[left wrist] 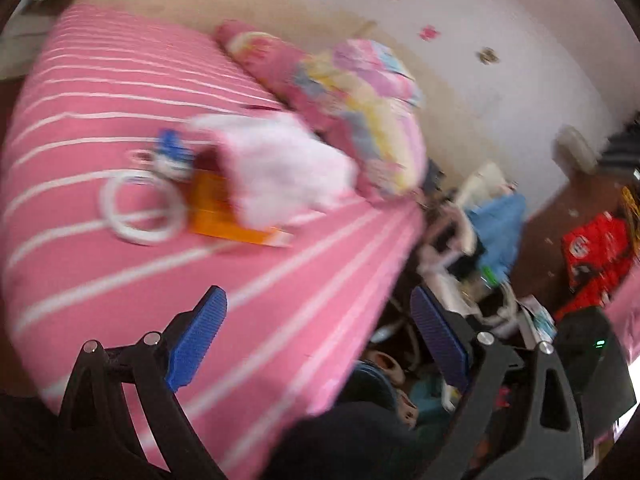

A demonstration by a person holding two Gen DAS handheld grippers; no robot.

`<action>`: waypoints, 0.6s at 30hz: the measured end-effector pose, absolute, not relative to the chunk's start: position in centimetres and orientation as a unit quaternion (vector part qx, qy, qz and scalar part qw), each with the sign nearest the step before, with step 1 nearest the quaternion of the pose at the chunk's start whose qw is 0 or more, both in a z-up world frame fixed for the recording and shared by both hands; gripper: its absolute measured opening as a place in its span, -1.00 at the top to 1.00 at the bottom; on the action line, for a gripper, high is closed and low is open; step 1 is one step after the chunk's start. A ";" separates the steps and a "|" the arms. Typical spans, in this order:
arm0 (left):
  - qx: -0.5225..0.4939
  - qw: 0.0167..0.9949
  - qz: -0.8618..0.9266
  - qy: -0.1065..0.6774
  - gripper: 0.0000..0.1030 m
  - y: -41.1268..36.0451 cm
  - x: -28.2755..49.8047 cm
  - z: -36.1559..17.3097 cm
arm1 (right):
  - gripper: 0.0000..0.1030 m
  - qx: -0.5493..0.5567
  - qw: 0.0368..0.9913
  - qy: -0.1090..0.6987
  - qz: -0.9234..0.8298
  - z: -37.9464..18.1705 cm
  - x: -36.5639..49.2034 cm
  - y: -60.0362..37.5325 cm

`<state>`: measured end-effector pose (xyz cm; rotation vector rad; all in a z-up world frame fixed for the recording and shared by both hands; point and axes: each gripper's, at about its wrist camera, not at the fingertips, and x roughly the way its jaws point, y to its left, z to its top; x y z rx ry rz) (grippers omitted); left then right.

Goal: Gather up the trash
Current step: 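Grasp the white tape roll with left tool while right tool grasps the white towel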

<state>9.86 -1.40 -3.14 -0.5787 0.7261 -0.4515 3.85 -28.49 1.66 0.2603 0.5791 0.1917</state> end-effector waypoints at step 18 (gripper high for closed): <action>-0.205 0.875 -0.092 0.428 -0.73 6.2 22.6 -10.1 | -0.76 0.076 0.938 0.318 0.117 -0.2 18.1 -19.1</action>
